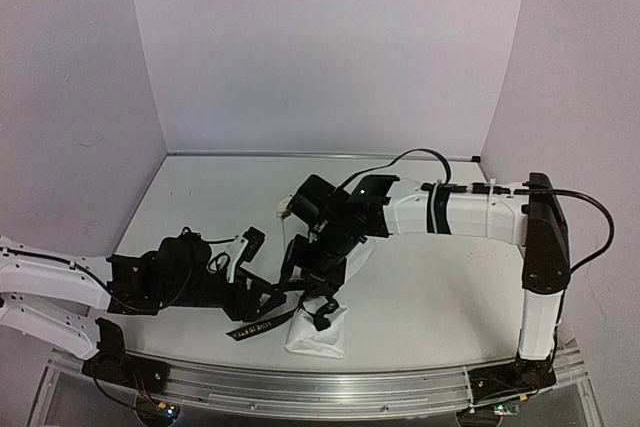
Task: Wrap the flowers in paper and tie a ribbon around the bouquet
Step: Adjust the ribbon on the folded bouquet.
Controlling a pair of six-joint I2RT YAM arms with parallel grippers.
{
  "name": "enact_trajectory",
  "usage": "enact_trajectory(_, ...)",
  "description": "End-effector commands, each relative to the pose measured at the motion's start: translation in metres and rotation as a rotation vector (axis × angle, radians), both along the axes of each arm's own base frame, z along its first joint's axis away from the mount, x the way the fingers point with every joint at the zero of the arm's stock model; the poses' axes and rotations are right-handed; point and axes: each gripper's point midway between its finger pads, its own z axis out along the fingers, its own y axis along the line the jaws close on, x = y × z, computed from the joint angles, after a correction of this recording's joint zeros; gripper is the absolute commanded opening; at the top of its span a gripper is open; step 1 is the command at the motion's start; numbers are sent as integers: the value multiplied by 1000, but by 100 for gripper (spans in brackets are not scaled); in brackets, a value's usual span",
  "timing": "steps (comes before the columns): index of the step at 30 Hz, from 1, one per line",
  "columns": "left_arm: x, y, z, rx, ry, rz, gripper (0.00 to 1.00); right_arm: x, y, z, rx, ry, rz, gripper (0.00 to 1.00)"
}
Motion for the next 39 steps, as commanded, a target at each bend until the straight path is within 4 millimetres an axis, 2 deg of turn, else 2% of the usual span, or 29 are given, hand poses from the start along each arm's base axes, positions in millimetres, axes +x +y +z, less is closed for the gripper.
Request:
enact_trajectory(1, 6, 2, 13, -49, -17, 45, 62, 12, 11, 9, 23, -49, -20, 60)
enact_trajectory(4, 6, -2, 12, -46, -13, 35, 62, 18, 8, 1, 0, -67, -7, 60)
enact_trajectory(9, 7, -16, 5, -12, -10, 1, 62, 25, -14, -9, -47, -91, 22, 60)
enact_trajectory(13, 6, -27, -2, 6, 4, -34, 61, 22, -27, 10, -33, -139, 93, 61)
enact_trajectory(20, 5, -42, -9, 52, 12, -73, 62, 16, -88, 37, -121, -269, 215, 64)
enact_trajectory(23, 5, -47, -15, 80, 25, -82, 57, 13, -112, 38, -162, -304, 256, 64)
enact_trajectory(26, 4, -52, -19, 96, 42, -98, 49, 7, -125, 41, -183, -328, 321, 65)
enact_trajectory(29, 4, -52, -23, 118, 50, -99, 39, 3, -128, 38, -193, -328, 376, 64)
enact_trajectory(32, 4, -51, -25, 123, 56, -99, 31, 2, -122, 31, -191, -304, 401, 63)
enact_trajectory(39, 3, -51, -26, 126, 61, -104, 19, 6, -88, 12, -165, -257, 427, 57)
